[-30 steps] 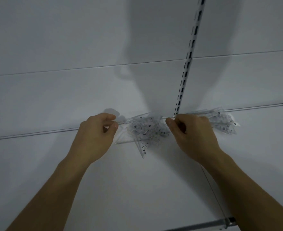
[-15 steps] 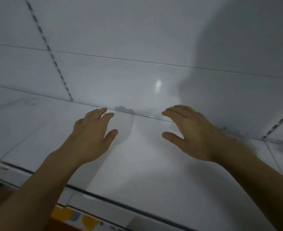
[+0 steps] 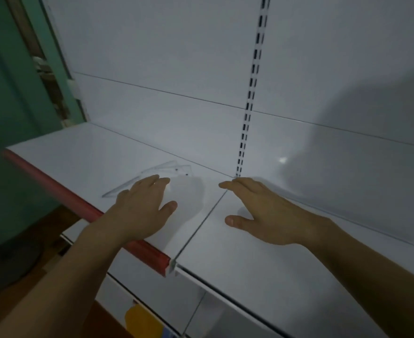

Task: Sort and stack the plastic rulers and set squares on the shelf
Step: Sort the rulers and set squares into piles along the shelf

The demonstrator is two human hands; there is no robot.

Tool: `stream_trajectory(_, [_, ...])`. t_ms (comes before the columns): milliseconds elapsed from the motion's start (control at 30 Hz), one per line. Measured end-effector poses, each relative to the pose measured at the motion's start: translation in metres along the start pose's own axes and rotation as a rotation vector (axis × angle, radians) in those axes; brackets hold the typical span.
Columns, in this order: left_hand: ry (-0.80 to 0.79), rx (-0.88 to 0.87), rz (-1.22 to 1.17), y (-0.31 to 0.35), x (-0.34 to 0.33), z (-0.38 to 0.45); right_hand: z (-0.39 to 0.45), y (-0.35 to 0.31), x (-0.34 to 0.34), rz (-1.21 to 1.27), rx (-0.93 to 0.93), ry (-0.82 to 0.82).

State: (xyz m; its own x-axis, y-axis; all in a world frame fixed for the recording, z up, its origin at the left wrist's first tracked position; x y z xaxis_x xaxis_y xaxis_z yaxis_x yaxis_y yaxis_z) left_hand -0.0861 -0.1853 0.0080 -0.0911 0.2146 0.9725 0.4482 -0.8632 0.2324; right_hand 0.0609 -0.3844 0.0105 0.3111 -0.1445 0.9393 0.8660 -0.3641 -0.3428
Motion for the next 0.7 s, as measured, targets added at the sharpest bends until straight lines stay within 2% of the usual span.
stream_trajectory(200, [-0.032, 0.17, 0.087, -0.08, 0.0, 0.036, 0.128, -0.027, -0.035, 0.069, -0.091, -0.055])
stream_trajectory(367, [-0.072, 0.227, 0.065, -0.112, 0.006, 0.066, 0.211, -0.009, -0.04, -0.068, -0.227, -0.072])
stream_trajectory(500, [-0.061, 0.184, -0.181, -0.126, 0.008, 0.079, 0.233, -0.006, -0.035, -0.21, -0.26, -0.13])
stream_trajectory(700, [-0.084, 0.184, -0.291, -0.135, 0.009, 0.087, 0.238, -0.009, -0.03, -0.065, -0.28, -0.124])
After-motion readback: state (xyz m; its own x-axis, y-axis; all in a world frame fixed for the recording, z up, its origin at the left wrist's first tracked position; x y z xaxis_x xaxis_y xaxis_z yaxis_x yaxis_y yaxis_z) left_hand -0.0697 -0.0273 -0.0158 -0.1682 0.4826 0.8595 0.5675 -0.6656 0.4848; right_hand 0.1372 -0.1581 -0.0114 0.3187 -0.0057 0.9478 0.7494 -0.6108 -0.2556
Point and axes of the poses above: each hand's wrist, its own z-axis towards the middle knuckle, its own x-axis out of the back of the hand, y = z × x, the point moved 5 cm from there along z, towards the middle knuckle, and after that the axes turned 3 degrees about -x, right-handed, at the moved point
